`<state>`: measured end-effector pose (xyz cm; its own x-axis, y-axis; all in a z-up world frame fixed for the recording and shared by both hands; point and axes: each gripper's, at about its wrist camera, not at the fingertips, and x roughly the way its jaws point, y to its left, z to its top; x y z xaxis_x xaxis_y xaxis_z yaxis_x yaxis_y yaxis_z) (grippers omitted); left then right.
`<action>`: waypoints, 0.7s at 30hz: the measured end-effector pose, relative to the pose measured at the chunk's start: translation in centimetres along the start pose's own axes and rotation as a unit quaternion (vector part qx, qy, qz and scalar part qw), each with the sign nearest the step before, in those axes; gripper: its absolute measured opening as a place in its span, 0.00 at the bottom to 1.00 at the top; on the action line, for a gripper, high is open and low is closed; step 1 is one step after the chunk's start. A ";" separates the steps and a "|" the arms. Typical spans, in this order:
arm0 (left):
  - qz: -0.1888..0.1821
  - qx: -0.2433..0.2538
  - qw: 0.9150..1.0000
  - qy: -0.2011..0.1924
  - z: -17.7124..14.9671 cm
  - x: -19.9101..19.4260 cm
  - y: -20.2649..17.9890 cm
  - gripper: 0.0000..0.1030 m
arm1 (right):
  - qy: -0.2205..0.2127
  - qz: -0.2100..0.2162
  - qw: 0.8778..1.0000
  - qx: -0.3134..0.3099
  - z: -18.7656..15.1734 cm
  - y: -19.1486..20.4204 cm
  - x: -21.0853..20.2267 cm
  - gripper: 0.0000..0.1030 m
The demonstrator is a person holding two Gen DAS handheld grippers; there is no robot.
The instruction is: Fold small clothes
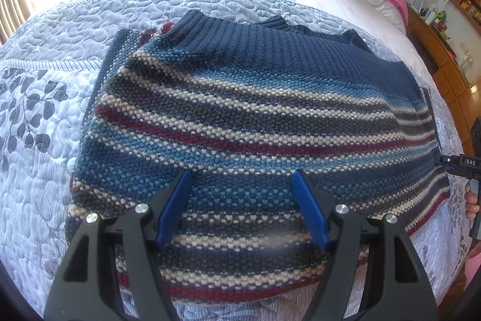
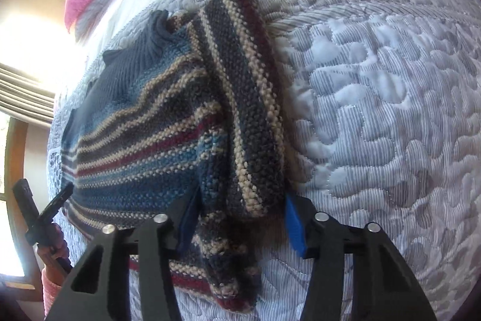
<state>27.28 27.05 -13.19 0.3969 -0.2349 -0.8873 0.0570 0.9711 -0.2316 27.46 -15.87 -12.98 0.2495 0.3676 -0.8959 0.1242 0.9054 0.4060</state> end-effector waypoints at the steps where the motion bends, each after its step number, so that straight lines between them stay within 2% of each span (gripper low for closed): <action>1: -0.006 -0.008 1.000 0.000 0.1 0.1 0.3 0.69 | -0.005 -0.001 1.000 -0.012 -0.1 0.5 -0.2 0.36; 3: -0.010 -0.011 1.000 0.001 0.1 0.3 0.3 0.69 | -0.012 -0.024 0.999 -0.042 -0.2 1.7 -0.2 0.34; 5: -0.002 0.002 1.000 0.001 0.0 0.4 -0.1 0.70 | -0.009 -0.038 0.998 -0.047 -0.3 2.0 0.2 0.34; 17: 0.003 0.008 1.000 -0.003 -0.1 0.7 -0.3 0.70 | -0.015 -0.043 0.999 -0.028 -0.2 1.3 1.1 0.34; 21: 0.019 0.024 0.999 -0.015 -0.3 0.9 -0.8 0.73 | -0.025 -0.073 0.996 -0.036 -0.6 2.0 1.6 0.34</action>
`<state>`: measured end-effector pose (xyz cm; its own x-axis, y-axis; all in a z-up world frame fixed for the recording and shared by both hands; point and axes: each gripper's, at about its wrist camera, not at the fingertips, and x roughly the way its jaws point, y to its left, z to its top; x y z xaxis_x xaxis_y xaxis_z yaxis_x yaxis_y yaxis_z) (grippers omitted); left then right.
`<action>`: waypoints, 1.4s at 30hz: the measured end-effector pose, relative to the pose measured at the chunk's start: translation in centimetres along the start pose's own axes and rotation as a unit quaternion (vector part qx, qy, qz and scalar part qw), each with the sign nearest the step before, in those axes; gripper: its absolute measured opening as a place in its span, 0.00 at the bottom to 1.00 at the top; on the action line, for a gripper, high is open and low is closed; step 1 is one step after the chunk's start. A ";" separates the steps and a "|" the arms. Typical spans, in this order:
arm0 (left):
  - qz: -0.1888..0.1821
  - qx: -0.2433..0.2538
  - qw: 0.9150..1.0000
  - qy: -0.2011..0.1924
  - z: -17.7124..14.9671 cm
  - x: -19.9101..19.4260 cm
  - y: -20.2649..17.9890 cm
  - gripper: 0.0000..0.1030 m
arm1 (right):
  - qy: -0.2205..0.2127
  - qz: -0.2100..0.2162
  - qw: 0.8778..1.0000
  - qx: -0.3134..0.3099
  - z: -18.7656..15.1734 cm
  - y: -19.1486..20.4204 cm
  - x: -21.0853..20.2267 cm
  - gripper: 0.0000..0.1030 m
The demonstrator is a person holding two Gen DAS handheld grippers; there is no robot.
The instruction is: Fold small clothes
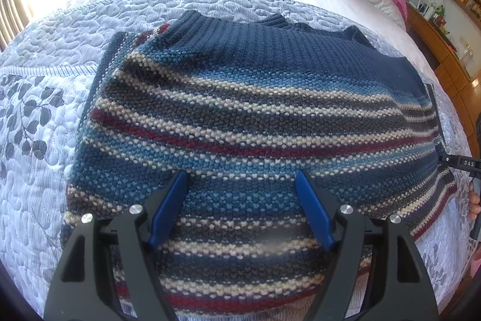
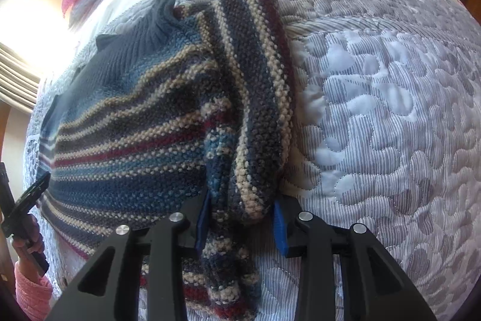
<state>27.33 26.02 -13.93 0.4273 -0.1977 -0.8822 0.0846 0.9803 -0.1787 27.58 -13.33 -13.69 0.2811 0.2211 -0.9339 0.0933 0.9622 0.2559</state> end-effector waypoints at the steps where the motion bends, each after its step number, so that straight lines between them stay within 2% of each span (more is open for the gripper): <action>1: 0.002 -0.001 1.000 -0.003 0.0 0.1 0.0 0.73 | -0.001 -0.012 1.000 0.002 -0.1 0.4 0.2 0.34; 4: 0.002 -0.017 1.000 0.000 0.2 -0.3 0.2 0.72 | 0.004 -0.039 0.999 0.013 0.3 1.9 -0.3 0.31; 7: 0.007 -0.040 0.999 0.013 0.8 -2.2 0.9 0.68 | -0.010 -0.003 1.000 0.027 1.0 3.3 -2.7 0.29; 10: 0.001 -0.042 0.999 -0.007 0.9 -5.4 2.2 0.68 | -0.027 0.041 0.999 0.025 1.7 5.9 -5.8 0.29; 13: 0.011 -0.036 0.999 -0.030 0.7 -7.9 3.7 0.69 | -0.032 0.051 0.998 -0.009 2.7 10.1 -8.1 0.29; 15: 0.010 -0.040 0.999 -0.031 0.5 -8.7 4.7 0.69 | -0.028 0.043 0.998 -0.034 3.2 13.5 -8.7 0.29; 18: 0.002 -0.054 0.998 -0.030 0.1 -9.1 6.1 0.69 | -0.020 0.033 0.996 -0.077 3.9 18.3 -8.3 0.29; 22: -0.008 -0.066 0.997 -0.030 -0.4 -9.0 6.8 0.69 | -0.006 0.041 0.992 -0.118 2.6 23.4 -6.6 0.29; 26: -0.013 -0.066 0.997 -0.027 -0.7 -8.5 6.9 0.69 | 0.015 0.037 0.988 -0.148 1.5 26.6 -3.8 0.29; 32: -0.024 -0.070 0.997 -0.024 -0.6 -7.9 6.9 0.69 | 0.032 0.017 0.987 -0.158 0.4 27.1 0.0 0.31; 35: -0.035 -0.081 0.996 -0.025 -0.4 -8.0 6.6 0.69 | 0.035 0.024 0.986 -0.162 0.1 27.3 0.4 0.39; 38: -0.050 -0.088 0.995 -0.021 -0.1 -8.1 6.1 0.68 | 0.035 0.054 0.986 -0.157 0.1 27.3 -0.1 0.50; 40: -0.056 -0.086 0.995 -0.016 0.1 -8.2 5.5 0.64 | 0.025 0.091 0.985 -0.147 0.0 27.0 -1.5 0.50; 42: -0.079 -0.088 0.993 -0.011 0.3 -8.6 4.8 0.63 | 0.011 0.134 0.983 -0.128 0.3 26.0 -3.9 0.50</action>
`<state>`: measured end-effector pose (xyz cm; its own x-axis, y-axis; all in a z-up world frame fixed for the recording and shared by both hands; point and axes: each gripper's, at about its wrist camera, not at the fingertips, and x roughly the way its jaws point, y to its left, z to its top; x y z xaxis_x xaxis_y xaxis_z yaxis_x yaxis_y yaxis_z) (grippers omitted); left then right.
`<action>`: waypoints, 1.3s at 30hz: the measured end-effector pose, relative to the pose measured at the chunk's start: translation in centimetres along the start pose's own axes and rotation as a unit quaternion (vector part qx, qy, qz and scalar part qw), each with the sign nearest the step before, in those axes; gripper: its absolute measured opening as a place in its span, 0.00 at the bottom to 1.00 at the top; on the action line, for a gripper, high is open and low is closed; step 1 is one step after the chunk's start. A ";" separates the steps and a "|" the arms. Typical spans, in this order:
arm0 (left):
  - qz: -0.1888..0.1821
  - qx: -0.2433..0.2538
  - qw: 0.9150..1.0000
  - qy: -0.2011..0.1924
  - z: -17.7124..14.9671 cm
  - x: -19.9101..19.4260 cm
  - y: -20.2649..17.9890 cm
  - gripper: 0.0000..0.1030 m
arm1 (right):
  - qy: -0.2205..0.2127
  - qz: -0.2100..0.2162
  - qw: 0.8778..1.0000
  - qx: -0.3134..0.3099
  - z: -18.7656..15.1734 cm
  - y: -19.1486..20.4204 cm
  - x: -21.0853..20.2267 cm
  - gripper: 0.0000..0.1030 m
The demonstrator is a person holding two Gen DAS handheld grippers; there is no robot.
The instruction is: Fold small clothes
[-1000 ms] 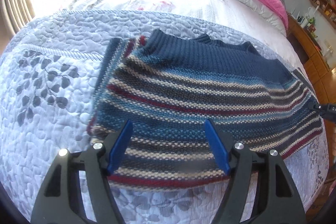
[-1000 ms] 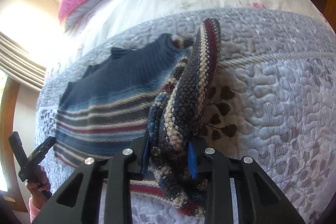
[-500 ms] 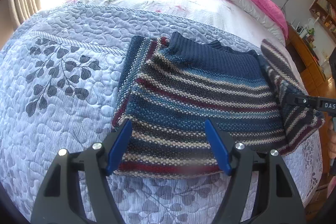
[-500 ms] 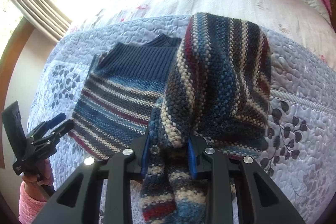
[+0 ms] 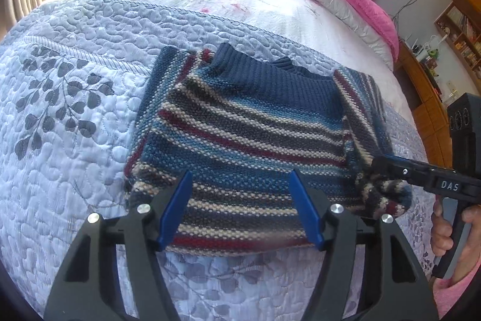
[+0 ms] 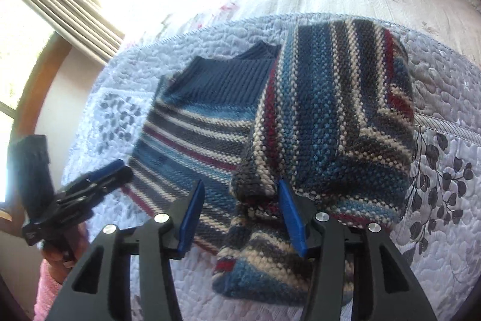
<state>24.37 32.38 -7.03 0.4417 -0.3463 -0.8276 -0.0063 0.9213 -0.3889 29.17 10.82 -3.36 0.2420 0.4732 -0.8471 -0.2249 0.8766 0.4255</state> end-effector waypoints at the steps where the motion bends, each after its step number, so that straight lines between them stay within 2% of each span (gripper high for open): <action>1: -0.013 -0.005 1.000 0.001 0.1 -0.1 -0.4 0.63 | -0.008 0.025 1.000 0.010 0.0 -0.3 -1.4 0.50; 2: -0.024 -0.011 1.000 0.000 0.2 -0.3 -1.0 0.63 | -0.016 0.034 0.999 0.013 0.0 -0.6 -2.7 0.49; 6: -0.058 -0.008 0.998 0.018 1.0 0.7 -4.5 0.64 | -0.040 0.006 0.999 0.030 -1.2 -3.6 -6.3 0.50; 9: -0.087 -0.003 0.995 0.054 1.6 3.3 -7.6 0.65 | -0.037 -0.003 0.998 0.057 -3.1 -7.0 -6.7 0.50; 13: -0.097 -0.015 0.990 0.098 2.0 7.2 -10.5 0.65 | -0.043 0.005 0.995 0.085 -5.6 -10.9 -6.8 0.50; 15: -0.099 -0.021 0.989 0.105 2.3 8.6 -11.4 0.65 | -0.045 0.010 0.995 0.086 -6.6 -12.1 -6.9 0.50; 20: -0.131 -0.043 0.982 0.127 2.3 11.1 -13.1 0.63 | -0.041 -0.008 0.996 0.076 -7.7 -13.7 -6.6 0.49; 24: -0.126 -0.044 0.983 0.127 2.3 12.3 -14.1 0.62 | -0.036 -0.017 0.996 0.075 -8.4 -14.5 -6.1 0.49; 26: -0.119 -0.049 0.984 0.127 2.3 12.7 -14.2 0.40 | -0.032 -0.016 0.996 0.082 -8.8 -15.1 -5.7 0.50; 27: -0.119 -0.050 0.983 0.127 2.3 12.8 -14.2 0.39 | -0.030 -0.017 0.996 0.086 -8.9 -15.4 -5.4 0.50; 29: -0.120 -0.055 0.984 0.118 2.3 12.6 -14.2 0.30 | -0.025 -0.018 0.995 0.094 -9.3 -16.0 -5.0 0.50; 32: -0.128 -0.053 0.986 0.093 2.4 11.2 -14.3 0.26 | -0.020 -0.018 0.994 0.103 -9.7 -16.5 -4.4 0.50; 39: -0.143 -0.030 0.988 0.039 3.5 6.6 -13.9 0.25 | -0.016 -0.015 0.994 0.109 -10.1 -16.3 -3.9 0.50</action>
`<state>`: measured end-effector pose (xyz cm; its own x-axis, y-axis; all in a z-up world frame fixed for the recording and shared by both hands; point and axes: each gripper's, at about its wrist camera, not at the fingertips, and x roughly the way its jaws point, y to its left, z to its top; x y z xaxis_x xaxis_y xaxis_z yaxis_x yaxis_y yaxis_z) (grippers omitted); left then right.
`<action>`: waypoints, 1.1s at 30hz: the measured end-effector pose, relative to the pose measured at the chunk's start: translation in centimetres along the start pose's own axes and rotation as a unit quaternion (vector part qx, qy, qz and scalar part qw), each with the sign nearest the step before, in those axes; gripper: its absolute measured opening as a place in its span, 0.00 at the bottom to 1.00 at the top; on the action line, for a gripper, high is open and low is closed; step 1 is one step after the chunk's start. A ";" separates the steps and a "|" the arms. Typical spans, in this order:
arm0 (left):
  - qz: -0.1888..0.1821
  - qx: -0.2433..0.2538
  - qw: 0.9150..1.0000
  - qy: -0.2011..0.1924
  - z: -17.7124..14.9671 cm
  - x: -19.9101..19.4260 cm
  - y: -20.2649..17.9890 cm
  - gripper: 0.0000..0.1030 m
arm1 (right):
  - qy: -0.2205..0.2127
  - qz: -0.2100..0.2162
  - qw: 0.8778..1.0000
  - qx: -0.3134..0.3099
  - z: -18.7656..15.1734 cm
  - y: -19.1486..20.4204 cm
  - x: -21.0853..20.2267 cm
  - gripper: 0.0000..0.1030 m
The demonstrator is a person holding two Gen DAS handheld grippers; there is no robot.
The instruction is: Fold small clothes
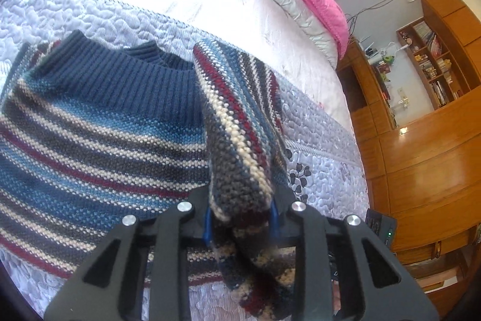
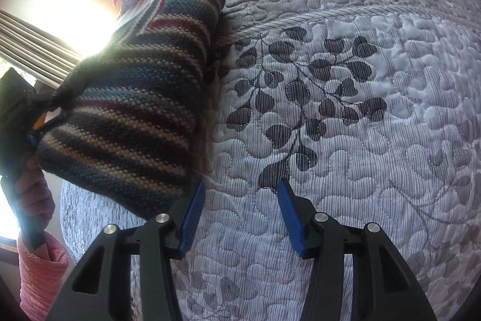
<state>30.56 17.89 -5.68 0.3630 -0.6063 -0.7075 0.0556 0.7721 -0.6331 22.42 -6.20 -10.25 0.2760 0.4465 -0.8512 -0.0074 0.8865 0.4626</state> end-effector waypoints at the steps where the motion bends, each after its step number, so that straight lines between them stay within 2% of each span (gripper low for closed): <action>1: 0.001 0.003 1.000 -0.003 0.1 -0.9 0.3 0.25 | 0.000 0.001 1.000 -0.001 0.1 0.1 0.1 0.50; 9: 0.025 -0.005 0.999 -0.026 1.7 -7.0 4.9 0.25 | 0.004 0.012 1.000 -0.027 0.5 3.4 1.2 0.50; 17: 0.082 -0.022 0.996 -0.040 2.7 -12.2 11.4 0.25 | 0.020 0.014 0.998 -0.064 0.3 6.8 3.0 0.50; 21: 0.098 -0.034 0.994 -0.041 2.9 -14.1 14.4 0.25 | 0.029 0.020 0.996 -0.078 0.1 8.4 4.0 0.50; 24: 0.105 -0.030 0.993 -0.043 3.0 -14.4 15.3 0.25 | 0.033 0.023 0.995 -0.091 -0.1 9.8 4.5 0.50; 27: 0.102 -0.031 0.994 -0.027 3.0 -12.6 15.9 0.26 | 0.035 0.014 0.994 -0.104 -0.1 11.0 5.2 0.50; 31: 0.103 -0.020 0.994 0.019 1.9 -9.2 16.2 0.32 | 0.042 0.015 0.993 -0.107 -0.4 11.3 5.7 0.50; 33: 0.092 -0.020 0.995 0.023 1.0 -9.2 16.5 0.38 | 0.042 0.010 0.993 -0.109 -0.6 11.2 5.6 0.50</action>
<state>29.04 36.38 -9.33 0.3207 -0.4643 -0.8256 -0.0445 0.8633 -0.5028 23.33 6.27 -10.02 0.1928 0.4639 -0.8647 -0.2224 0.8789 0.4220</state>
